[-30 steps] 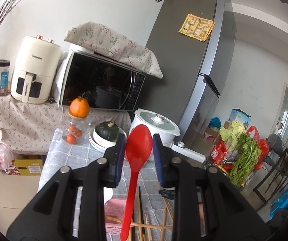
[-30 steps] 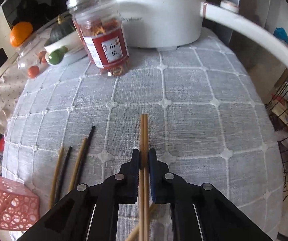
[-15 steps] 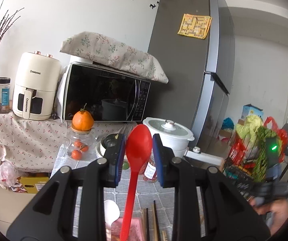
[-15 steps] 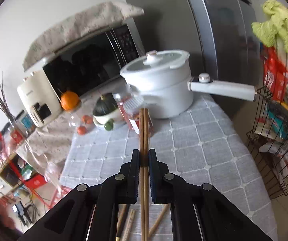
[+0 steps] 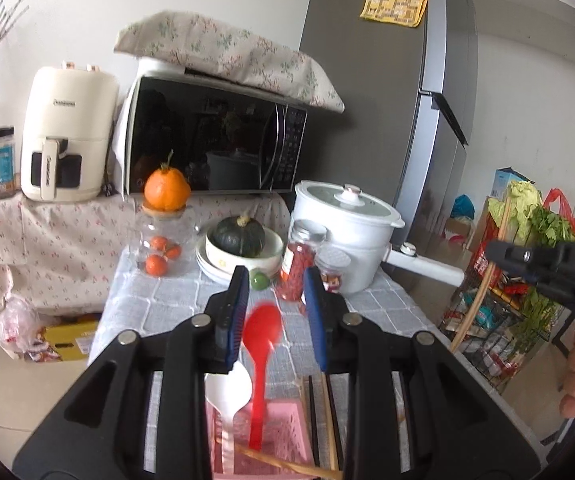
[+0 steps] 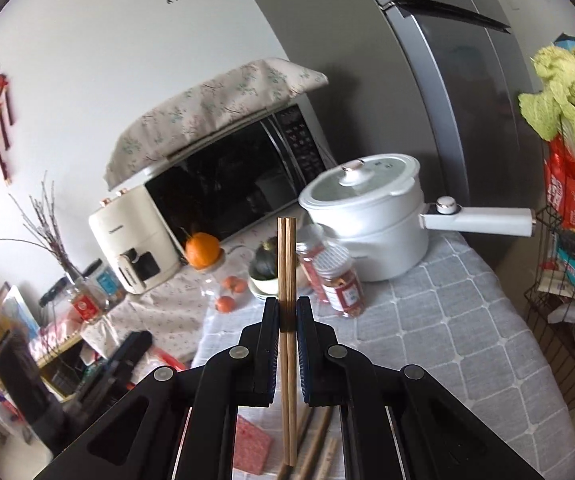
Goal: Organize utensils
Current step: 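Put the red spoon into the pink basket with the left tool while the right tool carries the chopsticks, then insert the chopsticks into the pink basket and open the right tool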
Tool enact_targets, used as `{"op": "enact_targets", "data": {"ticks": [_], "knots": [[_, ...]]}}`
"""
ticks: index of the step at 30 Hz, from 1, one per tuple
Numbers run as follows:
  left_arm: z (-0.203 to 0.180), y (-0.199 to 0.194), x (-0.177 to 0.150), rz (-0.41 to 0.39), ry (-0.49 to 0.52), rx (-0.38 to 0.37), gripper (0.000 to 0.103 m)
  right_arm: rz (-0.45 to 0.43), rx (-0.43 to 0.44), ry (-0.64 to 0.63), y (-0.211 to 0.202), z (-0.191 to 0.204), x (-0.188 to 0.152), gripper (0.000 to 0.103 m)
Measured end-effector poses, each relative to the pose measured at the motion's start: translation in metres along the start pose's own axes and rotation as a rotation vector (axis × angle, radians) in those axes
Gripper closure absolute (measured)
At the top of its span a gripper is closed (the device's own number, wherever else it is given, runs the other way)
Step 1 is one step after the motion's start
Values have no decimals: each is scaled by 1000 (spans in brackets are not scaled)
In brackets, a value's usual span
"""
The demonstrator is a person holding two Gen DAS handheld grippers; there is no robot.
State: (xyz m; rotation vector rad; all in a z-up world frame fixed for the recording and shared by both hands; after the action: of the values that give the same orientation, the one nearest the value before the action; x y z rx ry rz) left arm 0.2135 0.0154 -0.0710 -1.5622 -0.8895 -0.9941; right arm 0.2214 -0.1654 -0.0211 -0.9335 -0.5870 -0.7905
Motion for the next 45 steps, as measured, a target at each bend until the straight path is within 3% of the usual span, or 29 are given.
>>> {"op": "enact_targets", "data": {"ticks": [2,5,6,8,13,16,21,30,34,36,38,42,45], "knots": [[0,8,-8,76,-35,-56,70,-11,34,4,-3,11,3,94],[3,6,-13,119,-77,-79,50,-27,95,22,-7,27,9,94],[3,1,-11,120,-83,-79,38,-34,115,24,-9,32,11,94],[2,-8,-5,119,-90,-85,28,-49,140,15,-11,42,14,94],[19,-29,-3,188,-127,-1,1,-52,186,0,-5,59,11,94],[38,-32,-14,266,-163,79,1,-40,208,10,3,61,6,94],[59,-33,-32,323,-222,100,1,-4,236,34,25,63,-5,94],[61,-32,-37,345,-204,109,1,89,213,-26,61,70,-37,94],[60,-32,-39,353,-204,106,1,156,217,-25,71,69,-51,90],[59,-32,-39,354,-205,105,1,175,219,-22,73,67,-54,82],[59,-32,-40,360,-201,106,1,171,222,-15,70,64,-52,61],[59,-32,-42,358,-204,113,1,140,240,13,54,58,-38,52],[59,-34,-42,357,-208,110,1,113,218,36,39,45,-27,39]]}}
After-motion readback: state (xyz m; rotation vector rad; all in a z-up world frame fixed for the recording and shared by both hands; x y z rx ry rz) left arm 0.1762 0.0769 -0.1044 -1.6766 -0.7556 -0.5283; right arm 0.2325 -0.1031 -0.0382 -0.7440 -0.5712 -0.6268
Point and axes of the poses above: each gripper's, at about its wrist camera, not at the fingertips, and y roughly the way its jaws point, z to its left, x to its top, the point moved 9 cm from there along y, roughly the way its jaws point, and after that the axes turned 5 degrees about y, right-handed, at the moved point
